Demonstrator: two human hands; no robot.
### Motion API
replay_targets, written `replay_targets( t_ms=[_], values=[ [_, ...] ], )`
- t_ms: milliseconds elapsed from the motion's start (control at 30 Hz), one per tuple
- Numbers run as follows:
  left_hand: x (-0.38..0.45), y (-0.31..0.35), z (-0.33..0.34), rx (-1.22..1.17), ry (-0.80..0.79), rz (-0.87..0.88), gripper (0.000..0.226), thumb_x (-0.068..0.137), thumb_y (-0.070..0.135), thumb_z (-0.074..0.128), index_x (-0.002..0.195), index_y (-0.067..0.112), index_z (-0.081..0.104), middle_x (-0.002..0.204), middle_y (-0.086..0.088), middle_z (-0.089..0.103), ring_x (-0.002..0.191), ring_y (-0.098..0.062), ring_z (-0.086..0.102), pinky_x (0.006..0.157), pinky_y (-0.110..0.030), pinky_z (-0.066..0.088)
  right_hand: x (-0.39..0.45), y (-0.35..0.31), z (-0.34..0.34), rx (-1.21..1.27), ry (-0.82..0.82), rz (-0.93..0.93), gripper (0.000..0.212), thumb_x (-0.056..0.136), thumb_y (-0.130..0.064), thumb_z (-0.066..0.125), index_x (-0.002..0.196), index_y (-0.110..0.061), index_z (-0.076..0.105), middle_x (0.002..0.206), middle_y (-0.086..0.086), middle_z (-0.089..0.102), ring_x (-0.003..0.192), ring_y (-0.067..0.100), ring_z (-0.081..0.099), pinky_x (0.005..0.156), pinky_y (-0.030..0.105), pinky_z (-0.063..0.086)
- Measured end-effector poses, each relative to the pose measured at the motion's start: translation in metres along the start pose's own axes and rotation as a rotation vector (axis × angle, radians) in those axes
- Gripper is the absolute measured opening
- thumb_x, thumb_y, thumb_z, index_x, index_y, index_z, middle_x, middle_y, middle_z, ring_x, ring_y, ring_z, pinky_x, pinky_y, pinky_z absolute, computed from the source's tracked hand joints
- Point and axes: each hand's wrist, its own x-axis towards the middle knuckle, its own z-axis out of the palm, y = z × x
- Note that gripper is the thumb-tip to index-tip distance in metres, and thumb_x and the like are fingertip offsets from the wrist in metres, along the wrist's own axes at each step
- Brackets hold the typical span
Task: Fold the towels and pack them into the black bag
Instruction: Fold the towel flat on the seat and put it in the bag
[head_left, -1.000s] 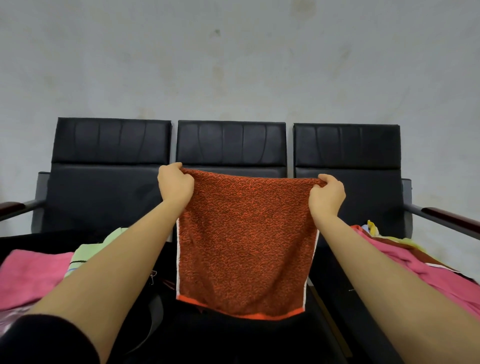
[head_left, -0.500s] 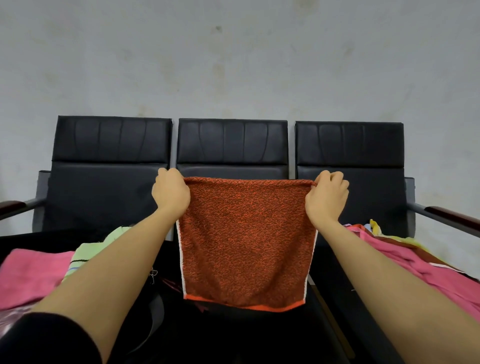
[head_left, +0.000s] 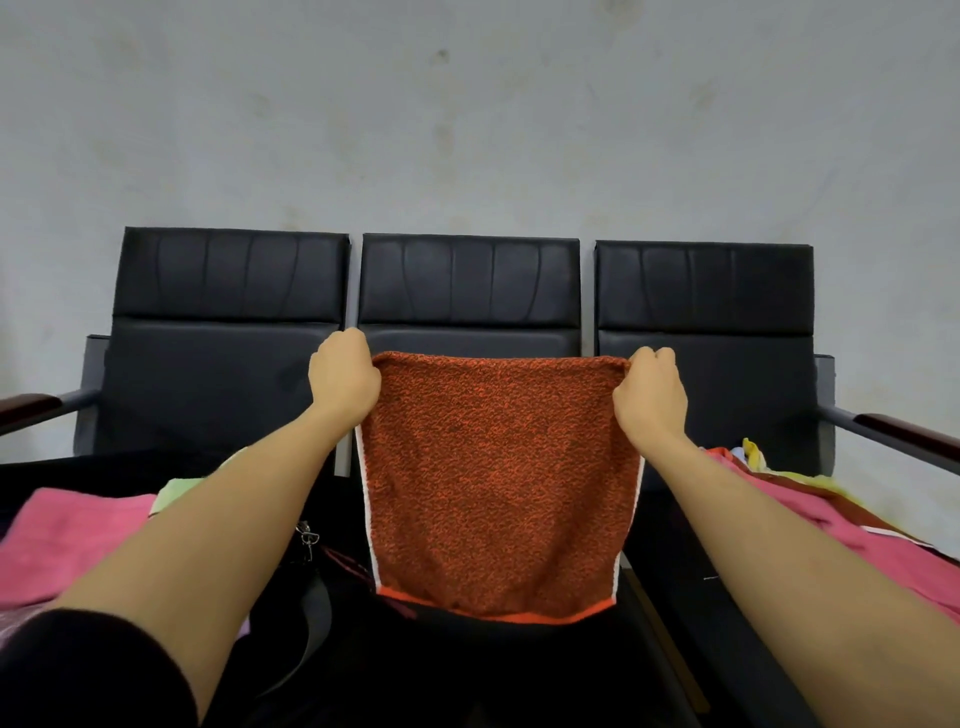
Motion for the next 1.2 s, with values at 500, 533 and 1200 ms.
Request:
replay_targets(
  t_ms=[500,533,1200],
  values=[
    [-0.015,-0.011,0.088,-0.612,-0.449,-0.513,0.056,0.090,-0.001,0.021,0.143,0.018,0.024,0.069,-0.012,0.064,0.037,-0.017,0.052,0.040,-0.020,0.035,0.002,0.027,0.086,0.422,-0.183,0.403,0.031,0.099,-0.022,0.025,0.111,-0.018,0.053,0.079,0.010,0.069,0.062,0.027,0.065,0.073,0.036,0.053],
    [-0.011,-0.010,0.095,-0.689,-0.458,-0.556,0.057,0.091,0.002,0.018,0.144,0.023,0.022,0.072,-0.012,0.065,0.035,-0.016,0.053,0.041,-0.018,0.033,0.006,0.025,0.091,0.499,-0.176,0.445,0.030,0.100,-0.021,0.025,0.110,-0.019,0.053,0.072,0.008,0.068,0.052,0.023,0.062,0.066,0.034,0.053],
    [-0.072,-0.016,0.144,-0.968,0.054,-0.621,0.024,0.092,0.005,0.031,0.091,0.020,0.050,0.083,0.005,0.054,0.083,-0.017,0.049,0.086,-0.033,0.042,-0.038,0.042,0.104,0.931,-0.091,0.496,0.024,0.096,-0.006,0.035,0.098,-0.016,0.056,0.090,-0.005,0.057,0.085,0.008,0.052,0.075,0.017,0.042]
  ],
)
